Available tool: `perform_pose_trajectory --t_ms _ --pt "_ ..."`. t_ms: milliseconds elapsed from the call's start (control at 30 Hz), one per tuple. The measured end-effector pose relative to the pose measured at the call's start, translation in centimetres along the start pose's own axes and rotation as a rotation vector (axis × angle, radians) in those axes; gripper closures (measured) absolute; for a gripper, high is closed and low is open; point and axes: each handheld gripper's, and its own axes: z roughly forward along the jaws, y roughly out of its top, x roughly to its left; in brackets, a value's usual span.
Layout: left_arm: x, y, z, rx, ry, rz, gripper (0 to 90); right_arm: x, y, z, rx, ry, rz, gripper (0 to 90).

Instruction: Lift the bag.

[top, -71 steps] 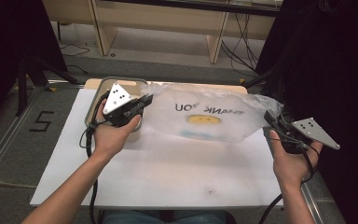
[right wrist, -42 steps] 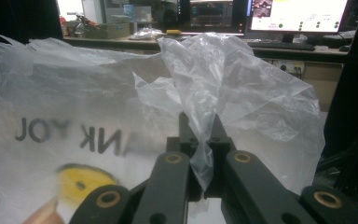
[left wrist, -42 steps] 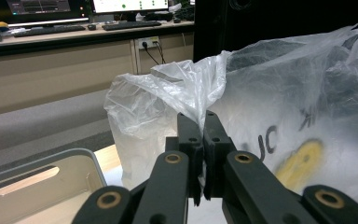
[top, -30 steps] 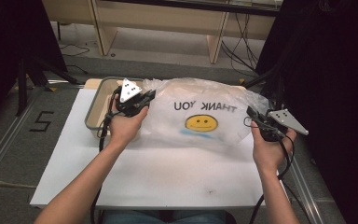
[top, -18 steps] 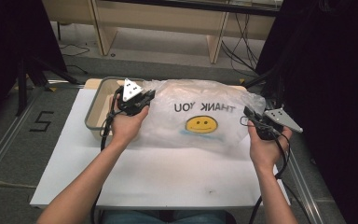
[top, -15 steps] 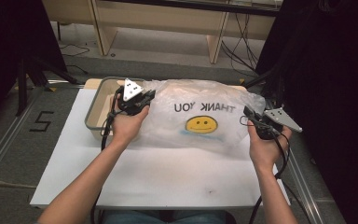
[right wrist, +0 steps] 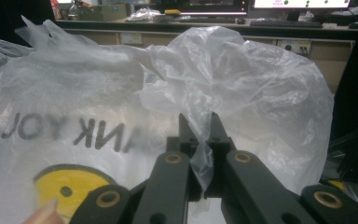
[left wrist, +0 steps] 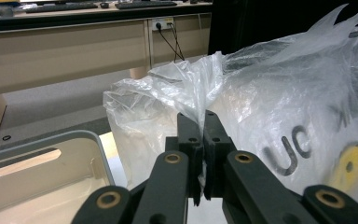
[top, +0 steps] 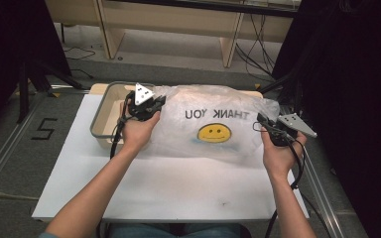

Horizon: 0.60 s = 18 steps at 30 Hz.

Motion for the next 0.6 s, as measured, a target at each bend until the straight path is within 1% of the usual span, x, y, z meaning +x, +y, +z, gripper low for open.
perform_pose_trajectory --t_ms 167,467,600 --pt "0.19 -0.29 0.42 0.015 0.007 -0.002 88.1 -0.03 -0.31 0.31 0.011 -0.001 0.004 89.8" --pt "0.44 -0.50 0.83 0.029 0.011 -0.005 87.9 -0.21 -0.31 0.61 0.021 0.002 0.007 89.7" --pt "0.51 -0.55 0.96 0.026 0.012 -0.018 87.7 -0.23 -0.31 0.72 0.024 0.004 0.012 89.5"
